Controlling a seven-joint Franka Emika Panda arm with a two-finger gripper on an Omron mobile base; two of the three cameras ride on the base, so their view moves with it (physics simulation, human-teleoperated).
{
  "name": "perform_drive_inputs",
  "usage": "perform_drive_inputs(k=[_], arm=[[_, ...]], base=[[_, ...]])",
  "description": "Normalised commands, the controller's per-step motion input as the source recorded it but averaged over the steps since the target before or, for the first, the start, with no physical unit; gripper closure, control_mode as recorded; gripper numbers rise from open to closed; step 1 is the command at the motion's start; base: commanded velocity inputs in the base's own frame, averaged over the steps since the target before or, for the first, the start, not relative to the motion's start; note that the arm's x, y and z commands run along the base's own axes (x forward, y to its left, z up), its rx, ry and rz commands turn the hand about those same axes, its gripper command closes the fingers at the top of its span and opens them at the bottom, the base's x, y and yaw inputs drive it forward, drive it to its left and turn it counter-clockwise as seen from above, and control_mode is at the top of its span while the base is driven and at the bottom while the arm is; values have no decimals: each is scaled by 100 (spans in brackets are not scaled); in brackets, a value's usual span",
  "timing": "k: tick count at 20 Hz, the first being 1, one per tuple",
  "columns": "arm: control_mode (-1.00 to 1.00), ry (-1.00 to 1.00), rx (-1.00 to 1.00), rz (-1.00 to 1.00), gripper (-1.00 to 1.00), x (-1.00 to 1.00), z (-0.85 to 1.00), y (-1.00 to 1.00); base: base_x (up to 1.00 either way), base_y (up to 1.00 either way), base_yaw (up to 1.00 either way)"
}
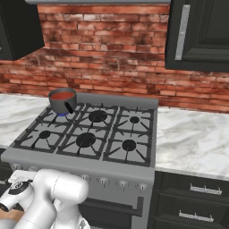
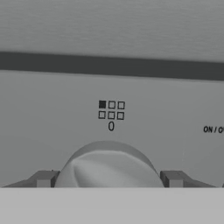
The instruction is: Wait until the marinara sauce is simmered to a deep red color and then turn off the stove.
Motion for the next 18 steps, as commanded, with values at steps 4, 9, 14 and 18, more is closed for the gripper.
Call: perform_drive_inputs(k=[4,9,14,18], arm=[[-100,0,0,0,100,0,0,0],[-100,0,0,0,100,0,0,0],[-100,0,0,0,100,0,0,0],[-100,0,0,0,100,0,0,0]], base=[[0,0,0],[0,0,0],[0,0,0],[0,0,0]])
